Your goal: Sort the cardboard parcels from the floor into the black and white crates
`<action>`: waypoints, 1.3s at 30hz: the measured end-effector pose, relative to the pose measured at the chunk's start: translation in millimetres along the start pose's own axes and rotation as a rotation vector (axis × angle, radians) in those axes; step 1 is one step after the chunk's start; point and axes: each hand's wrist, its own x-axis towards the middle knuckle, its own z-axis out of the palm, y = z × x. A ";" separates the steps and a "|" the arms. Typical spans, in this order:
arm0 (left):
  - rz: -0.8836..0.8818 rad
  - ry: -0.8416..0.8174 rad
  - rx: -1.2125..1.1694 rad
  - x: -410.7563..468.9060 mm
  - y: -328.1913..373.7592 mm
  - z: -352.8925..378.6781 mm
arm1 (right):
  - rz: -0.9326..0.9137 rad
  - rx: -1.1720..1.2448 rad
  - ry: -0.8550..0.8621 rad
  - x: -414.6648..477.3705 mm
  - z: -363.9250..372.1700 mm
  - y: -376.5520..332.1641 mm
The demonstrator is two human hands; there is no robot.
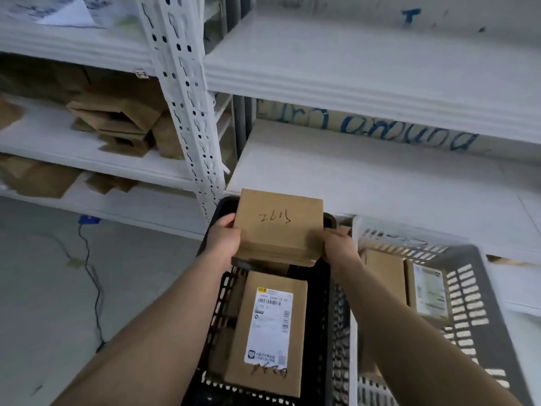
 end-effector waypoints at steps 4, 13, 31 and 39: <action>-0.082 -0.085 0.037 31.4 -22.6 5.3 | 0.060 -0.024 0.017 13.3 6.6 17.2; -0.178 -0.172 0.149 47.8 -45.5 16.6 | 0.178 -0.110 -0.021 59.5 11.7 67.8; 0.093 -0.095 0.031 -69.2 -1.9 78.6 | -0.058 0.200 0.052 -53.1 -78.7 53.9; 0.198 -0.361 -0.013 -229.5 -29.4 177.9 | -0.132 0.360 0.211 -143.2 -235.7 103.5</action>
